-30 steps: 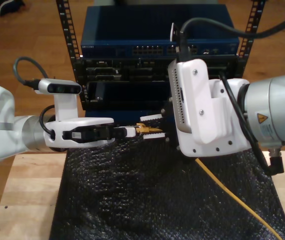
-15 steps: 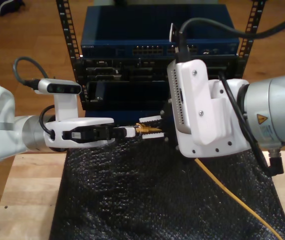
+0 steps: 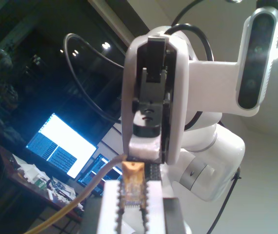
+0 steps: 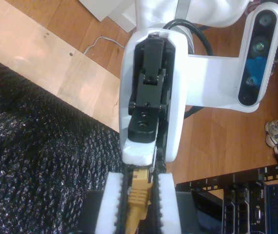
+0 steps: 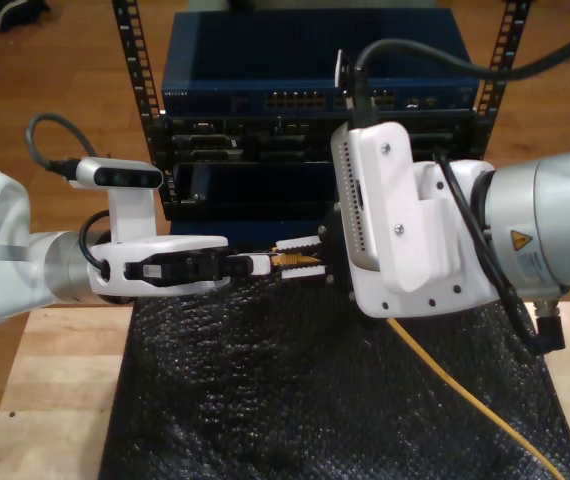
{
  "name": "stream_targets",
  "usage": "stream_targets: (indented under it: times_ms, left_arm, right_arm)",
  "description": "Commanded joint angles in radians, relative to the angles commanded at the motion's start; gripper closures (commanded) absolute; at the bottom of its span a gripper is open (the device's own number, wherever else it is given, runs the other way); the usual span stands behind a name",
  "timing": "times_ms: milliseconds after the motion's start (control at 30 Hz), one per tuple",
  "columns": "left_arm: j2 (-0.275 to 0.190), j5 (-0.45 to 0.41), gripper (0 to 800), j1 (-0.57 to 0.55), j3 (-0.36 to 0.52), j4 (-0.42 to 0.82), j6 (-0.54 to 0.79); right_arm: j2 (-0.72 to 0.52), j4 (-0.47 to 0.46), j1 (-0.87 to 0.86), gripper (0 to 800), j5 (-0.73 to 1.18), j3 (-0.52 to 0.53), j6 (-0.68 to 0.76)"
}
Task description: Grab the cable and plug it in
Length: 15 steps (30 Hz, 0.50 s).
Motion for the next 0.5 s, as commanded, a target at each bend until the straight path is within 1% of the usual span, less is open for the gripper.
stream_targets:
  times_ms: [500]
  left_arm:
    - [0.0, 0.002, 797, 0.0, -0.002, 0.0, 0.0]
  right_arm:
    - [0.002, 0.0, 0.0, 686, 0.0, 0.0, 0.0]
